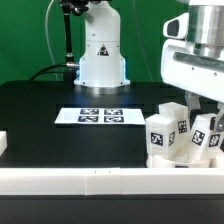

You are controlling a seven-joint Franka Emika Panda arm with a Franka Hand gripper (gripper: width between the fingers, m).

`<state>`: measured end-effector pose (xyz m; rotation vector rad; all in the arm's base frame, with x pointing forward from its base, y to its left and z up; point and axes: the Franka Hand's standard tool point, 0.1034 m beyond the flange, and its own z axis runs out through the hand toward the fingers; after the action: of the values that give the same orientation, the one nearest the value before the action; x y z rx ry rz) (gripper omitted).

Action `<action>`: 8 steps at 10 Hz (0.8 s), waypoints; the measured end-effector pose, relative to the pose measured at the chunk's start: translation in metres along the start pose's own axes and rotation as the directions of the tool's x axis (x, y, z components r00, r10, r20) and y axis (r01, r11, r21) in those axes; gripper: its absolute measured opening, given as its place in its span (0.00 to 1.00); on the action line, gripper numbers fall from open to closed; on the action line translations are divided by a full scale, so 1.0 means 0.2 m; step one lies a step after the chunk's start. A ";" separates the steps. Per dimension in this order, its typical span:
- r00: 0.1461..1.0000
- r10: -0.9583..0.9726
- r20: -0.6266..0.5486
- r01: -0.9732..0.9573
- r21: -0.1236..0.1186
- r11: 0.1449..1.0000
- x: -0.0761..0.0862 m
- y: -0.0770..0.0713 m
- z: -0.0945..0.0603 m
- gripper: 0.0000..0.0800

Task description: Assemble stool

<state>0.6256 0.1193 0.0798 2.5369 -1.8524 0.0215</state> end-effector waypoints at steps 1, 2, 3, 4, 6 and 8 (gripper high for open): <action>0.985 0.168 0.032 -0.169 0.033 0.985 0.02 0.00 0.00 0.42; 0.963 0.262 0.056 -0.265 0.051 0.963 0.02 0.00 0.00 0.42; 0.920 0.380 0.091 -0.387 0.076 0.919 0.03 -0.01 0.00 0.42; 0.857 0.499 0.129 -0.512 0.095 0.854 0.03 -0.02 0.00 0.42; 0.760 0.629 0.166 -0.647 0.100 0.756 0.03 -0.03 0.00 0.42; 0.682 0.709 0.180 -0.729 0.080 0.680 0.03 -0.03 0.00 0.42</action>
Offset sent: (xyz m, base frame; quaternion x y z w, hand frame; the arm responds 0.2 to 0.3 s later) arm -0.0120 -0.0018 -0.0110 0.0647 -0.0679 0.3337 0.9380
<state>0.6324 0.1160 0.0789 1.7032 -2.8767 -0.0175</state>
